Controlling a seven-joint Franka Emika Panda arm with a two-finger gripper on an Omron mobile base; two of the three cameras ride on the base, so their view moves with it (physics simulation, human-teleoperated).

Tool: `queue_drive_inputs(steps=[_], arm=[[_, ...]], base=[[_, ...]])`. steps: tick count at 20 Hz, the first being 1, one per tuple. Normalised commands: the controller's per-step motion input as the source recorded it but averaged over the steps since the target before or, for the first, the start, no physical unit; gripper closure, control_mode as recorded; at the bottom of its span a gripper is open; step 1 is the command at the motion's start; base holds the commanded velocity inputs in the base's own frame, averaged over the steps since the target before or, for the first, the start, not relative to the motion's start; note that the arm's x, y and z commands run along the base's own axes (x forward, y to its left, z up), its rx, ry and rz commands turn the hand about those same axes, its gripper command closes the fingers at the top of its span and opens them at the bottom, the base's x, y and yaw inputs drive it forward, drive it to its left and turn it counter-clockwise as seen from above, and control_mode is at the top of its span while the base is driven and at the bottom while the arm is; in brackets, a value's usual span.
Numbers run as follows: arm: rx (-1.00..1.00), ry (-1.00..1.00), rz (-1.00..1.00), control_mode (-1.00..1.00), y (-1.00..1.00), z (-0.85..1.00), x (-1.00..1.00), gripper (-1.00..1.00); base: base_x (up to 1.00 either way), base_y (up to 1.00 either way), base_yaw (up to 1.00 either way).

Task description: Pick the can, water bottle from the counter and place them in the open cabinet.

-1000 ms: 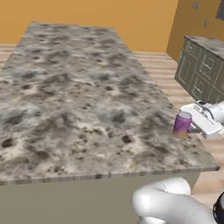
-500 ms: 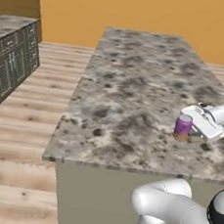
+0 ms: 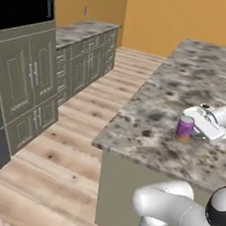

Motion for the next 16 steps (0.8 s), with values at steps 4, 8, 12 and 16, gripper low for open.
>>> queue_drive_inputs(steps=[4,8,12,16], arm=[[0.00,0.00,0.00,1.00,0.00,0.00,0.00,1.00],[0.00,0.00,0.00,1.00,0.00,0.00,0.00,1.00],[0.00,0.00,0.00,1.00,0.00,0.00,0.00,1.00],[0.00,0.00,0.00,1.00,0.00,0.00,0.00,1.00]], base=[[-0.16,0.10,0.56],[-0.22,0.19,0.55],[-0.24,0.31,0.54],[-0.21,0.40,0.55]])
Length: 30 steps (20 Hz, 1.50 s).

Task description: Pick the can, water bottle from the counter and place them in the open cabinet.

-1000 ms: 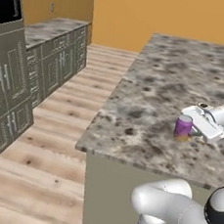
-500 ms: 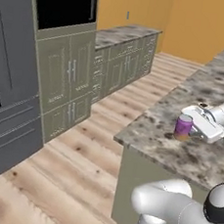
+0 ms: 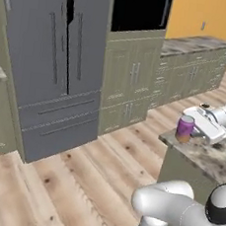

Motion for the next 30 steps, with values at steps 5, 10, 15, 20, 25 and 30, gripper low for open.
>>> queue_drive_inputs(steps=[5,10,15,20,25,30], arm=[[0.00,0.00,0.00,1.00,0.00,0.00,0.00,1.00],[0.00,0.00,0.00,1.00,0.00,0.00,0.00,1.00],[0.00,0.00,0.00,1.00,0.00,0.00,0.00,1.00],[0.00,0.00,0.00,1.00,0.00,0.00,0.00,1.00],[0.00,0.00,0.00,1.00,0.00,0.00,0.00,1.00],[0.00,0.00,0.00,1.00,0.00,0.00,0.00,1.00]], base=[[-0.14,0.42,0.55],[-0.01,0.48,0.51],[0.02,0.43,0.46],[0.27,0.41,0.41],[0.63,0.34,0.32],[0.71,0.31,0.29]])
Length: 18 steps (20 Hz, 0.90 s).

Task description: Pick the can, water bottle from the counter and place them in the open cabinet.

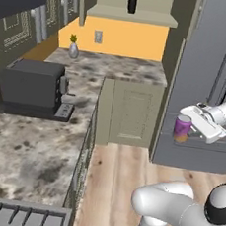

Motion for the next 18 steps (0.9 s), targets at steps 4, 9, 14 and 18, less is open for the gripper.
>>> queue_drive_inputs(steps=[4,9,14,18], arm=[[0.00,0.00,0.00,1.00,0.00,0.00,0.00,1.00],[0.00,0.00,0.00,1.00,0.00,0.00,0.00,1.00],[0.00,0.00,0.00,1.00,0.00,0.00,0.00,1.00],[0.00,0.00,0.00,1.00,0.00,0.00,0.00,1.00]], base=[[0.76,0.18,0.30],[0.75,0.05,0.31],[0.72,0.00,0.28],[0.88,0.00,0.22]])
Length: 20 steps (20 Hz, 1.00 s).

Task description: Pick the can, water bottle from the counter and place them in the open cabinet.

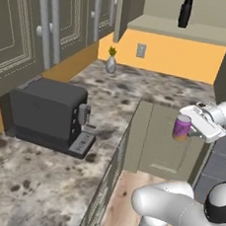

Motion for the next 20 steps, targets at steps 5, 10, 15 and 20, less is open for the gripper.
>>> queue_drive_inputs(steps=[5,10,15,20], arm=[[0.00,0.00,0.00,1.00,0.00,0.00,0.00,1.00],[0.00,0.00,0.00,1.00,0.00,0.00,0.00,1.00],[0.00,0.00,0.00,1.00,0.00,0.00,0.00,1.00],[0.00,0.00,0.00,1.00,0.00,0.00,0.00,1.00]], base=[[0.85,0.00,0.14],[0.73,-0.01,0.07],[0.64,-0.19,0.02],[0.23,-0.51,0.04]])
